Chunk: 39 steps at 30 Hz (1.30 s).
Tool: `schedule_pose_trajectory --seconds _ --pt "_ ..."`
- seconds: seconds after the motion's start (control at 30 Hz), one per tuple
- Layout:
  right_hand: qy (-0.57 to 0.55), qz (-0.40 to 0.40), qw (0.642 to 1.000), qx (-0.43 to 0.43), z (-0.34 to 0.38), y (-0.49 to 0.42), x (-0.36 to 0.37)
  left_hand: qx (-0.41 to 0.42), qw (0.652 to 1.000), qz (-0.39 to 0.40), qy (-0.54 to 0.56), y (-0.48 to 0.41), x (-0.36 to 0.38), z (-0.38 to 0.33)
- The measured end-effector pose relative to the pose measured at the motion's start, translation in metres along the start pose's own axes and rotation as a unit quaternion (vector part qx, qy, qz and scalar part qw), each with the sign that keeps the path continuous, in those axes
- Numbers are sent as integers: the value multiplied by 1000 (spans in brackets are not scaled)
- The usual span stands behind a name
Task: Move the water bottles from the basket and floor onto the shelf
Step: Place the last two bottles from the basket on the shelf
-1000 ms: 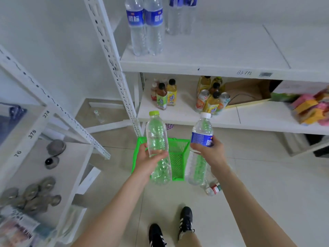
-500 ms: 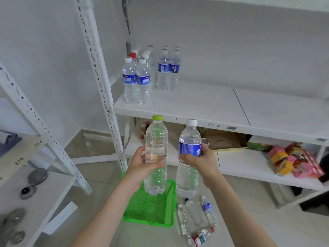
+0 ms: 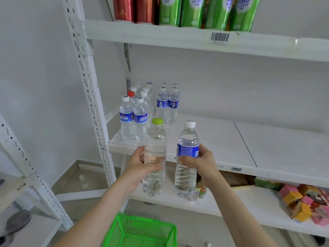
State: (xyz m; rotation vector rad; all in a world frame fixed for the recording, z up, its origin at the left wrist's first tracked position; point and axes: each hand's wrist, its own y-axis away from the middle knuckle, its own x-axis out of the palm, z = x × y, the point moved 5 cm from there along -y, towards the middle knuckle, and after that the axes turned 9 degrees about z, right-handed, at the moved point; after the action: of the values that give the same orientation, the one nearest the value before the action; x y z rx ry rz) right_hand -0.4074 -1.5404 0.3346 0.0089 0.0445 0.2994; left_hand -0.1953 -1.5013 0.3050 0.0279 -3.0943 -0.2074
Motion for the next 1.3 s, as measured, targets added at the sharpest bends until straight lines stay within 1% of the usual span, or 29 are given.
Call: schedule_pose_trajectory --seconds 0.1,0.23,0.4,0.57,0.77,0.93,1.07,1.3 --pt "1 -23 1000 -11 5 -42 -3 -4 999 -16 -37 -42 -9 -13" --pt "-17 -50 998 -16 8 -92 -10 6 999 -33 -25 -98 -14 -25" --pt "-25 -62 998 -10 7 -148 -23 5 999 -31 -23 -155 -12 -35" --pt "-20 -48 999 -8 0 -204 -34 1 998 -58 -30 -204 -3 -43" --pt "1 -29 999 -16 -9 -265 -40 -8 992 -95 -81 -258 -5 -37" --pt "0 -22 1000 -16 -17 -303 -43 -13 985 -125 -116 -289 -8 -32" --pt "-7 -13 1000 -22 -26 -319 -42 -16 982 -146 -118 -301 -16 -24" --pt "1 -5 999 -35 -38 -324 -36 24 982 -127 -140 -300 -21 -7"
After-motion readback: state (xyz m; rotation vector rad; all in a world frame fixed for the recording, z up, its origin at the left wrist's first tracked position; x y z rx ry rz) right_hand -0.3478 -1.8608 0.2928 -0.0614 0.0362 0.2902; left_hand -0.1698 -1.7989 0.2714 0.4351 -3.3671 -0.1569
